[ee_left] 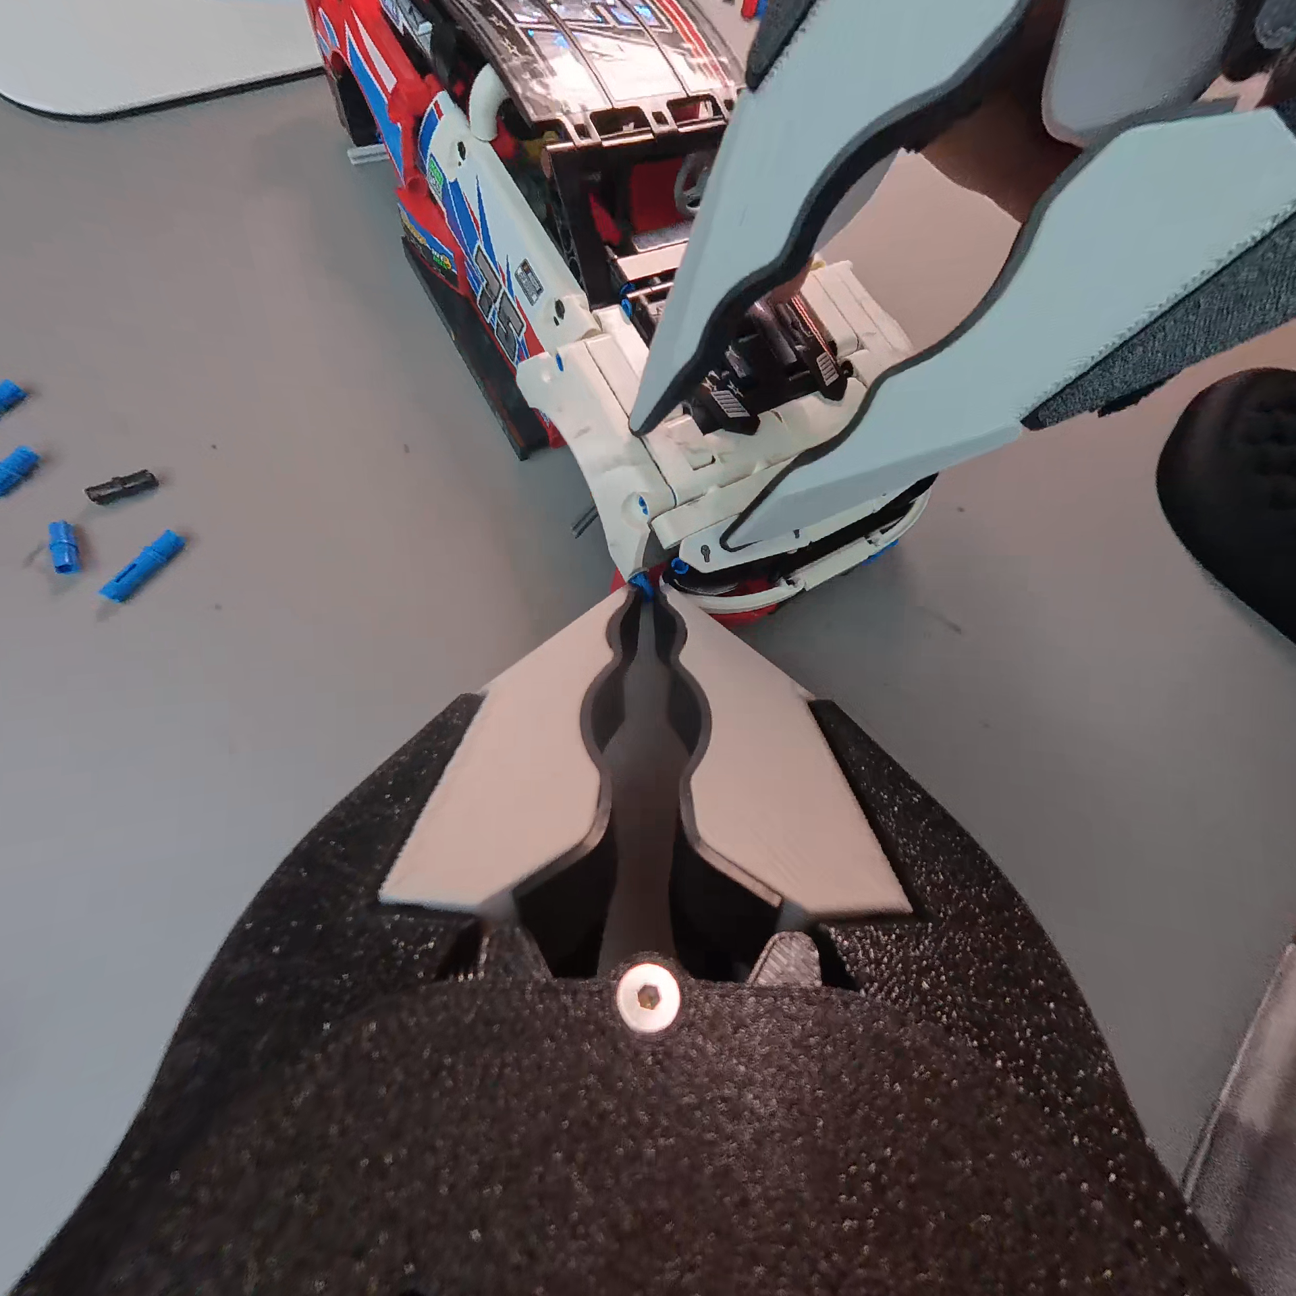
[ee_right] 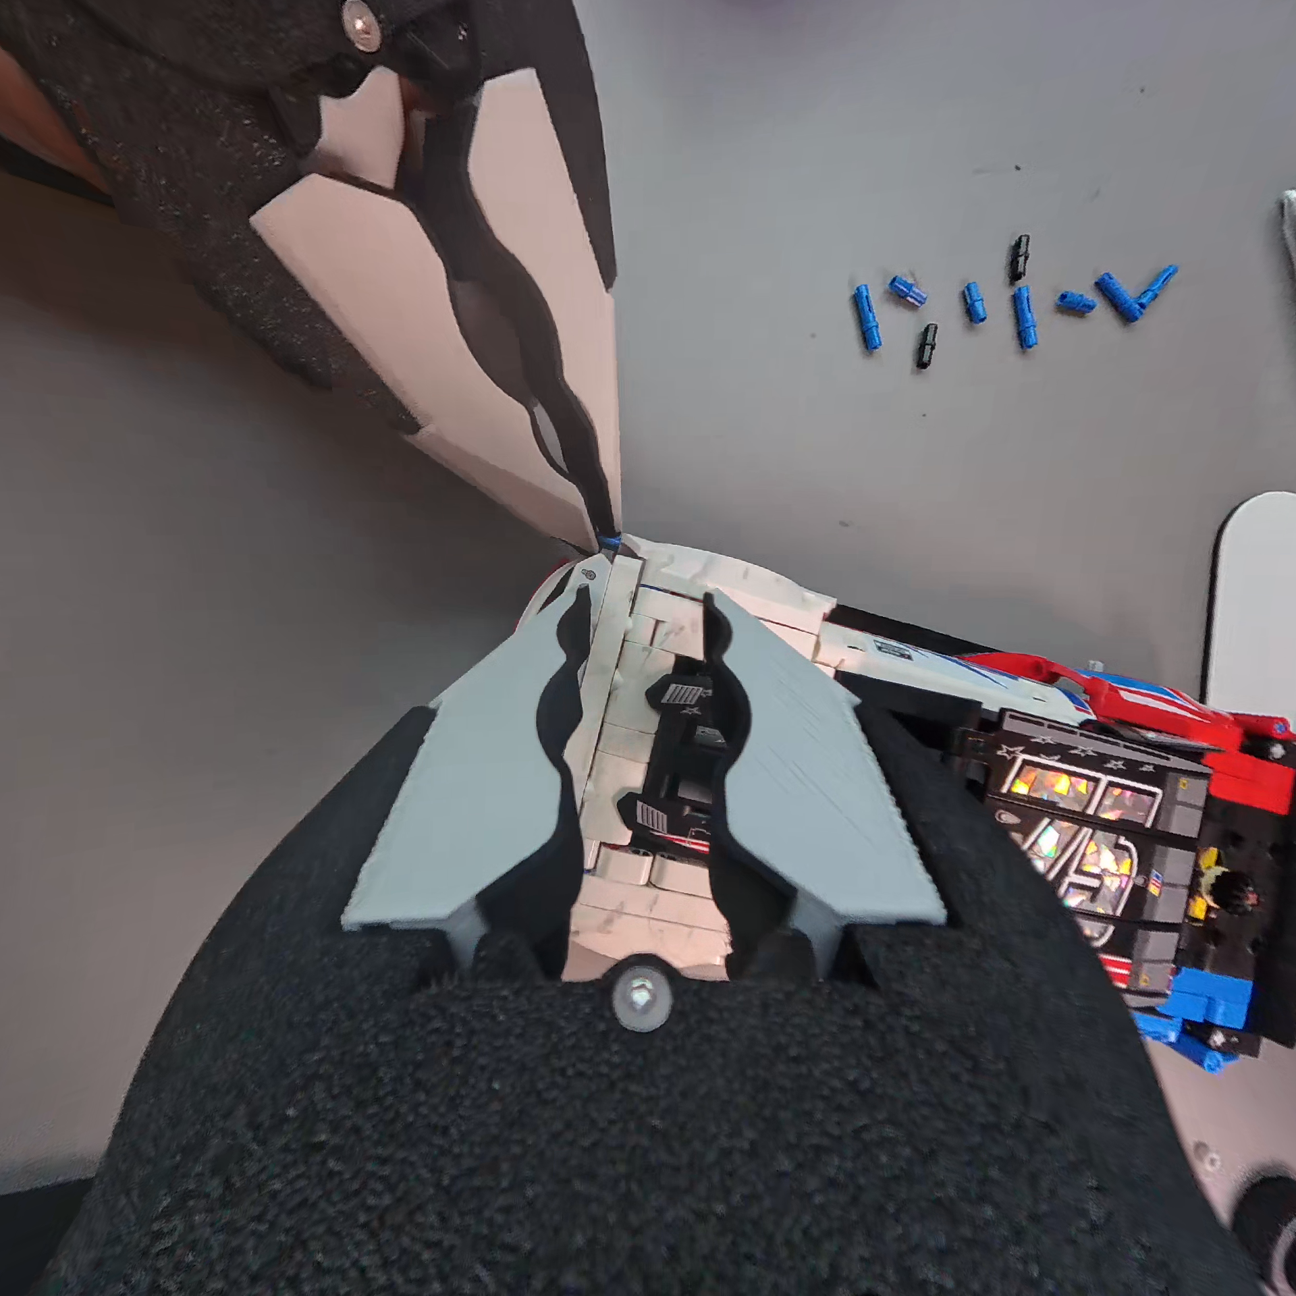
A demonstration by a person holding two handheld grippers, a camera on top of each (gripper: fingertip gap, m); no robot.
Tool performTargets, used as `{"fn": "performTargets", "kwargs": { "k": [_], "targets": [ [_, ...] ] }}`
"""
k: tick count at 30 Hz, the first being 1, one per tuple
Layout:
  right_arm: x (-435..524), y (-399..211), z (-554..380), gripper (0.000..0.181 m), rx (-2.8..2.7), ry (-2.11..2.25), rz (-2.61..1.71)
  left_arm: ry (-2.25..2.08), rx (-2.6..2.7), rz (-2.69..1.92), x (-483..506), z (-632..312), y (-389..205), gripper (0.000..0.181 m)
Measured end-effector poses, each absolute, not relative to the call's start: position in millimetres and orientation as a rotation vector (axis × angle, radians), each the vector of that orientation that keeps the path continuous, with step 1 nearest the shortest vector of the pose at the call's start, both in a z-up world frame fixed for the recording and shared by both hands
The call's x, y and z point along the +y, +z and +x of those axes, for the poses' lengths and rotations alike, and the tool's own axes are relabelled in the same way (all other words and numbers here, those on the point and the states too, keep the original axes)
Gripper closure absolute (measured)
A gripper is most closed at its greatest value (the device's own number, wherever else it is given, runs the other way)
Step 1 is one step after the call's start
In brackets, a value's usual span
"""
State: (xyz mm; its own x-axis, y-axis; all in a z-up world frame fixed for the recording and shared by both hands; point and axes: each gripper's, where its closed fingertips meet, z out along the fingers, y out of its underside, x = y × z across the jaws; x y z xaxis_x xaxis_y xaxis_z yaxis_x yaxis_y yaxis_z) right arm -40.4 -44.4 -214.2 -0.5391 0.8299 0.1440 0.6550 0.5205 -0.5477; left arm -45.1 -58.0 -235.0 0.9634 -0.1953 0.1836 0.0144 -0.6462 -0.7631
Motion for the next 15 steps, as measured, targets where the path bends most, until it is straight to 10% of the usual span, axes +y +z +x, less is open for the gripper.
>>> {"fn": "performTargets", "kwargs": {
  "k": [11, 15],
  "targets": [
    [-35.5, -213.2, -49.2, 0.161, -2.267, 0.567, -1.207, -0.227, 0.106, -2.227, -71.2, -54.6, -226.8, 0.181],
    [-34.1, -212.4, -42.8, 0.149, -2.302, 0.524, -1.185, -0.397, 0.165, -2.217, -65.1, -62.6, -220.8, 0.155]
  ]
}}
